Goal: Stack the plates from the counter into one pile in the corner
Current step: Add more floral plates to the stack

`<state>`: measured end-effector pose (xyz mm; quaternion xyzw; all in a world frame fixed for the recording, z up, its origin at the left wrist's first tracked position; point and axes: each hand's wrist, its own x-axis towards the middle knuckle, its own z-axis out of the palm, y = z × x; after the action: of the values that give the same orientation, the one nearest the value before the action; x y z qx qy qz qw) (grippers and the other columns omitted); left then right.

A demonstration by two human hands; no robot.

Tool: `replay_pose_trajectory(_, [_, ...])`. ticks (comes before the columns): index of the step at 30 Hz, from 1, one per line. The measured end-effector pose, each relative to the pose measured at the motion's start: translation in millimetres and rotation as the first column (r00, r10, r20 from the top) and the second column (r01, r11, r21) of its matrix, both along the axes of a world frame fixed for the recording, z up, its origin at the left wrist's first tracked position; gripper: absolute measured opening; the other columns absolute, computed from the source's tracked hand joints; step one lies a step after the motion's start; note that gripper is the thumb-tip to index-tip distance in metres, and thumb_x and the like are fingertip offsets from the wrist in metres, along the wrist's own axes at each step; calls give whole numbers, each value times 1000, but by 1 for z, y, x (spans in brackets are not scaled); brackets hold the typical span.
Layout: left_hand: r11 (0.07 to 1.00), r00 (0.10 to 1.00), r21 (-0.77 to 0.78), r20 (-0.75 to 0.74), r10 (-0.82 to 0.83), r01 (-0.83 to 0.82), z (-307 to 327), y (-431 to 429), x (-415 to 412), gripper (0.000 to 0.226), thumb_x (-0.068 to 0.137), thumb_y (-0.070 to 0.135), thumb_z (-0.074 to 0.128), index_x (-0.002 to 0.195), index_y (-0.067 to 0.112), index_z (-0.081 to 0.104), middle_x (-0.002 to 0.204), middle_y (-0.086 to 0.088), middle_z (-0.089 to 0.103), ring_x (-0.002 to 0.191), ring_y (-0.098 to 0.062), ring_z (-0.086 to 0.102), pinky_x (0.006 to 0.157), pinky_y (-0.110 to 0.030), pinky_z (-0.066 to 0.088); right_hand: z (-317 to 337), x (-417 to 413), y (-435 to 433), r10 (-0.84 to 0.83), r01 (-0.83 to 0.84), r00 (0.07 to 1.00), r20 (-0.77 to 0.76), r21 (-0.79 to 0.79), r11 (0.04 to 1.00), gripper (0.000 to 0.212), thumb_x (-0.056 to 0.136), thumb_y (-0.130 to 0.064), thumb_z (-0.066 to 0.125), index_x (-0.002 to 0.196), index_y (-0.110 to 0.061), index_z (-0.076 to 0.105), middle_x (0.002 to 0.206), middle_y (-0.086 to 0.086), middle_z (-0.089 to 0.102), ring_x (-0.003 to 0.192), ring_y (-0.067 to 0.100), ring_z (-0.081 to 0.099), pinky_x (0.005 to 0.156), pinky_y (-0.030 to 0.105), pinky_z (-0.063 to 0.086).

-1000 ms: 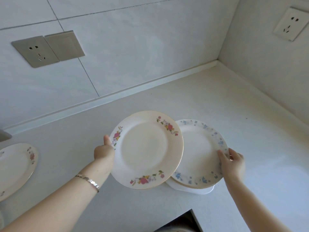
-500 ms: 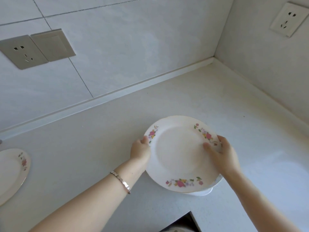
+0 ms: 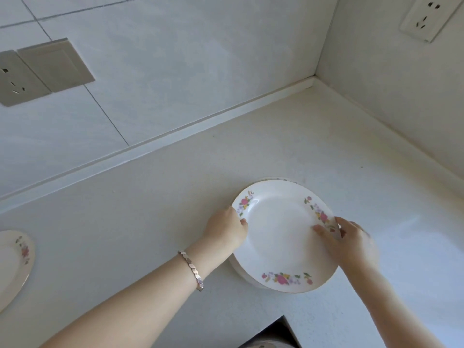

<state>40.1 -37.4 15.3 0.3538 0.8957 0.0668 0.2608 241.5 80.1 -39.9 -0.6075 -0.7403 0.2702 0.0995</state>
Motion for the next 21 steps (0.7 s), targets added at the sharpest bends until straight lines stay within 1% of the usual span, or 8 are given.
replay_pose_trajectory(4, [998,999,-60,-26,-20,18,3,3,6,40,95,29,41,120,-1,50,123,-19,49,113,-32,54,90,-33,44,-5,1,-3,3,-4,1000,15,69,998,34,77,-53,61,92,-22,67,77,-2,55,87,24,53,62,31,45])
replay_pose_trajectory(7, [997,999,-72,-31,-10,8,1,5,8,39,95,28,41,120,-1,49,125,-18,44,118,-33,46,94,-34,41,-11,-3,-12,-78,78,988,-135,-5,997,44,76,-51,65,108,-21,64,95,0,51,103,25,49,72,30,40])
replay_pose_trajectory(11, [998,991,-39,-122,-51,47,-9,6,6,40,95,31,42,119,0,49,125,-16,43,119,-31,38,93,-32,35,-17,-16,-24,-305,248,866,-397,-188,950,58,83,-37,65,135,-18,49,125,7,47,114,27,52,94,33,41])
replay_pose_trajectory(15, [993,993,119,-115,25,-11,-32,-3,-6,34,92,36,45,109,9,56,119,-12,47,117,-31,38,95,-32,35,-18,-22,-27,-437,273,724,-533,-361,892,51,88,-27,60,137,-25,45,133,3,51,115,23,52,102,41,42])
replay_pose_trajectory(17, [943,986,299,119,117,-148,-45,-9,-14,26,94,35,41,99,14,55,117,-11,54,118,-32,43,95,-33,35,-21,-20,-28,-519,218,614,-595,-504,836,47,91,-28,54,137,-30,44,136,-1,51,118,20,50,105,41,40])
replay_pose_trajectory(18, [899,929,337,331,163,-278,-48,-12,-16,31,96,37,36,108,16,55,125,-9,54,125,-29,43,100,-34,35,-24,-18,-29,-548,180,570,-612,-557,810,46,93,-31,50,138,-33,42,139,-2,49,123,19,48,107,43,37])
replay_pose_trajectory(20, [811,667,216,699,260,-543,-54,-19,-15,50,97,47,22,141,29,36,147,3,41,137,-19,36,114,-38,29,-27,-15,-33,-569,115,514,-641,-606,787,51,93,-40,46,142,-35,34,144,-3,44,129,20,44,110,45,34])
replay_pose_trajectory(21, [776,538,134,791,291,-616,-60,-21,-12,53,96,53,16,144,36,31,150,8,37,138,-16,34,117,-41,26,-30,-14,-35,-570,97,499,-653,-612,785,56,90,-45,45,143,-35,31,145,-3,42,130,20,43,111,45,33])
